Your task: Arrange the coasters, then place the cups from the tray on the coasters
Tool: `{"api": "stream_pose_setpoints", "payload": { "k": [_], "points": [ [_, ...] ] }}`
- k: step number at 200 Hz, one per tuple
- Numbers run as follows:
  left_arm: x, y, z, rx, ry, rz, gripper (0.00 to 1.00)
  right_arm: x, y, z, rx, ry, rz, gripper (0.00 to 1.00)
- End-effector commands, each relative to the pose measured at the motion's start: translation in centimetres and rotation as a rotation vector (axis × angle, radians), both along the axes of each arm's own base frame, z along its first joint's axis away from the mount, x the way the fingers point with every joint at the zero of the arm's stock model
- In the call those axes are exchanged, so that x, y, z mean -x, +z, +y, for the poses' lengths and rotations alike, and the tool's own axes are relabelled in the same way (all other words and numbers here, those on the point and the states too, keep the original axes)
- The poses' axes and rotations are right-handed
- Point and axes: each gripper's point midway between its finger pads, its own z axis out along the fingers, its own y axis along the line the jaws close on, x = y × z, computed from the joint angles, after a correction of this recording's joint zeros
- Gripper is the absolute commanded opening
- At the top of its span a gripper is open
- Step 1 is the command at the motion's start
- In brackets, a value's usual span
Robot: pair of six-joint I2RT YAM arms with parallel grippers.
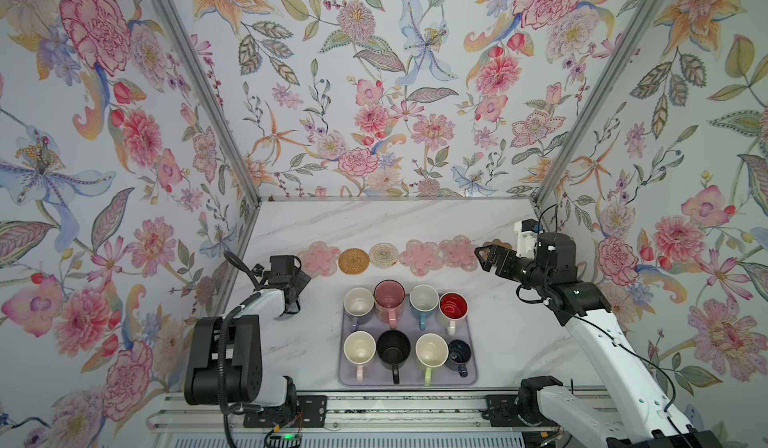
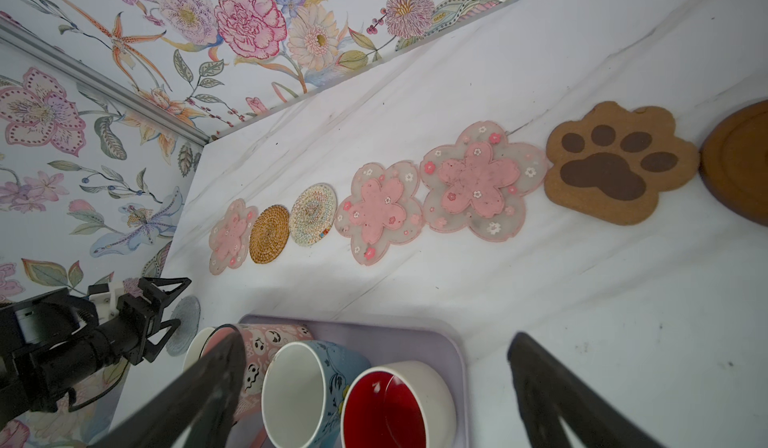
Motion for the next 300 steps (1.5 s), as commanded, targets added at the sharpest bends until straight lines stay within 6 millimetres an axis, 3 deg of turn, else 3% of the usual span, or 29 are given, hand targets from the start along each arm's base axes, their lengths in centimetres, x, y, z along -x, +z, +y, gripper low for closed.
{"api": "stream_pose_setpoints", "payload": {
  "k": [1, 40, 84, 147, 225, 264, 300],
  "points": [
    [1.7, -3.8, 0.1, 0.056, -0.006, 0.149, 0.99, 0.4, 1.1, -0.6, 0.02, -0.016, -0.017, 0.99],
    [-1.5, -3.0, 2.6, 0.036, 0.016, 0.115, 0.99, 0.5, 1.9, -0.7, 0.019, -0.02, -0.025, 0.99],
    [-5.4, -3.8, 2.8, 0.045, -0.019, 0.121, 0.99, 0.6, 2.5, -1.0, 0.021, -0.034, -0.024, 0.99],
    [-9.8, -2.9, 3.5, 0.039, -0.065, 0.078, 0.99, 1.2, 2.7, -1.7, 0.034, -0.063, -0.018, 0.99],
    [-11.6, -3.5, 1.7, 0.07, -0.132, 0.085, 0.99, 0.9, 3.1, -1.8, 0.03, -0.079, -0.02, 0.99],
    [-12.2, -2.7, 0.2, 0.058, -0.19, 0.072, 0.99, 0.8, 2.9, -1.8, 0.025, -0.083, -0.008, 0.99],
    [-12.2, -0.7, 1.1, 0.011, -0.19, 0.063, 0.99, 0.9, 2.8, -1.9, 0.027, -0.084, -0.008, 0.99]
  ]
}}
